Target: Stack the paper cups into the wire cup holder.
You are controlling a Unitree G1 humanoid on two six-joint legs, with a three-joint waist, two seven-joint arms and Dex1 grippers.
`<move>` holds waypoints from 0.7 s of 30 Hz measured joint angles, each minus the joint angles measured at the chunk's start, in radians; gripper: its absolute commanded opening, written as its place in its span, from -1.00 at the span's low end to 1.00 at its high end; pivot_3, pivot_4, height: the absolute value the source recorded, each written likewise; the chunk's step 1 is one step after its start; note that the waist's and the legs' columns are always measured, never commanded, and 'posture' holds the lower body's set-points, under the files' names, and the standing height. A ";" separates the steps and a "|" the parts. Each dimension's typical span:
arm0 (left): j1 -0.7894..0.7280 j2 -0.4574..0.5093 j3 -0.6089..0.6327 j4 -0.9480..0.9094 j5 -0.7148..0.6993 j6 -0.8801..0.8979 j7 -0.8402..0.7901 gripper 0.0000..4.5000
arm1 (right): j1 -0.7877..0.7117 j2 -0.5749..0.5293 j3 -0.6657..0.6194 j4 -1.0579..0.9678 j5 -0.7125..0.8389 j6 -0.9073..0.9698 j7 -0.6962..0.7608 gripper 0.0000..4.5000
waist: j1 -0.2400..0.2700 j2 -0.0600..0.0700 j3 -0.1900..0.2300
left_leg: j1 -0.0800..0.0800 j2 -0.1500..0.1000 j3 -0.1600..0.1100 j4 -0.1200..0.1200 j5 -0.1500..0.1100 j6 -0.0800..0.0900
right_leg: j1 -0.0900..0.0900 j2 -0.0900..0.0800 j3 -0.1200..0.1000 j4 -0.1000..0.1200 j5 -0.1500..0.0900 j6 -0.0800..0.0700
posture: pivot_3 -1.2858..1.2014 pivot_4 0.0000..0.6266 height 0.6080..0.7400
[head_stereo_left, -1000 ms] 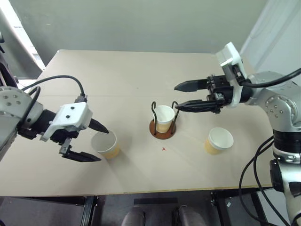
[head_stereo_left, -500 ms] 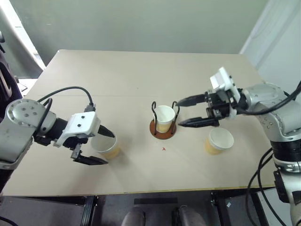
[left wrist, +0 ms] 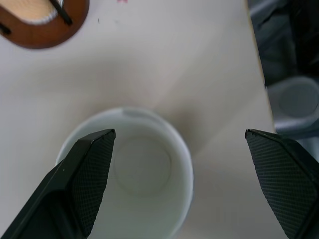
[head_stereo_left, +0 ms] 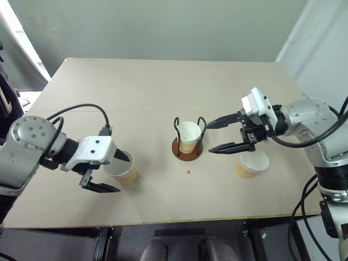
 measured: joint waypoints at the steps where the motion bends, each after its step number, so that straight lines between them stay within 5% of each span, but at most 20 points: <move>1: -0.001 0.000 -0.004 0.004 0.009 -0.008 0.000 1.00 | 0.000 0.000 0.000 -0.001 0.000 0.001 0.000 0.38 | 0.000 0.000 0.000 | 0.000 0.000 0.000 0.000 0.000 0.000 | 0.000 0.000 0.000 0.000 0.000 0.000 | 0.03 -0.52 1.00; 5: 0.005 -0.001 -0.016 0.005 0.024 -0.017 0.002 1.00 | 0.000 0.001 0.000 -0.002 0.000 0.002 0.000 0.38 | 0.000 0.000 0.000 | 0.000 0.000 0.000 0.000 0.000 0.000 | 0.000 0.000 0.000 0.000 0.000 0.000 | 0.03 -0.52 1.00; 8: 0.026 -0.012 -0.029 0.003 0.039 -0.031 0.007 0.76 | 0.003 0.001 0.000 -0.002 0.000 0.002 -0.002 0.39 | 0.000 0.000 0.000 | 0.000 0.000 0.000 0.000 0.000 0.000 | 0.000 0.000 0.000 0.000 0.000 0.000 | 0.03 -0.52 1.00; 19: 0.039 -0.067 -0.060 0.030 0.096 -0.081 0.046 -1.00 | 0.020 0.001 0.001 0.000 -0.027 -0.022 -0.001 0.39 | 0.000 0.000 0.000 | 0.000 0.000 0.000 0.000 0.000 0.000 | 0.000 0.000 0.000 0.001 0.000 0.000 | 0.03 -0.52 1.00; 21: 0.027 -0.072 -0.060 0.048 0.095 -0.082 0.042 -1.00 | 0.022 -0.001 0.001 0.010 -0.037 -0.032 0.000 0.39 | 0.000 0.000 0.000 | 0.000 0.000 0.000 0.000 0.000 0.000 | 0.000 0.000 0.000 0.001 0.000 0.000 | 0.03 -0.52 1.00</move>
